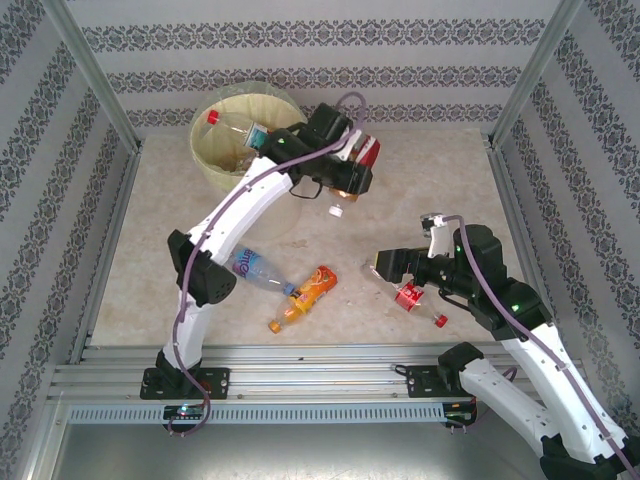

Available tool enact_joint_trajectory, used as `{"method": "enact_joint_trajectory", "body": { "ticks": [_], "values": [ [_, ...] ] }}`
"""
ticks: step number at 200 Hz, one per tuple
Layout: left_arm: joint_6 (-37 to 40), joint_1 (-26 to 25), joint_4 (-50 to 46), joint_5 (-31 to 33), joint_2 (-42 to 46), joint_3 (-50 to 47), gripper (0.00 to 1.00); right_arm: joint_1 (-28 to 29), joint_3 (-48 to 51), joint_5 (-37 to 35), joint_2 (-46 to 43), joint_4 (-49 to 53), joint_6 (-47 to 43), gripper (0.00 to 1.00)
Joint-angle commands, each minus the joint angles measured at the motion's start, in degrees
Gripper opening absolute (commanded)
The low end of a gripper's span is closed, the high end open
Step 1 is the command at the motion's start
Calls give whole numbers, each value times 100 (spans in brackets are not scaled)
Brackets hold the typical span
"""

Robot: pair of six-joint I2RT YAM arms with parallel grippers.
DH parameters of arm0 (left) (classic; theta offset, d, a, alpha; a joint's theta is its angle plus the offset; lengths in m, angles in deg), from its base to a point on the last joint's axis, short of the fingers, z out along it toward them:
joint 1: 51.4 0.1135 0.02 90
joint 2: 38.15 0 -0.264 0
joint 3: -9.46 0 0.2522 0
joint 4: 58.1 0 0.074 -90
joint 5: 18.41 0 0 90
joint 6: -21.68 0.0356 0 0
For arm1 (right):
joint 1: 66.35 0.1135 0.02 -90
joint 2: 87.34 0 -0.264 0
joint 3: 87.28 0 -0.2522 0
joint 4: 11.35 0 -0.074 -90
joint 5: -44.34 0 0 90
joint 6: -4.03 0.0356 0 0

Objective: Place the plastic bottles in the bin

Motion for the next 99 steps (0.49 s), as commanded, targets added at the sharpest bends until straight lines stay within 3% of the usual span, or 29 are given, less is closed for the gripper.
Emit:
{"method": "enact_joint_trajectory", "body": {
  "ticks": [1, 42, 99],
  "values": [
    [-6, 125, -625, -103, 288, 637, 66, -34, -70, 124, -14, -165, 106, 98],
    [-223, 500, -755, 338, 699, 868, 66, -45, -44, 145, -7, -229, 130, 98],
    [-1435, 1316, -87, 995, 1273, 228, 62, -30, 94, 255, 2, -472, 277, 97]
  ]
}}
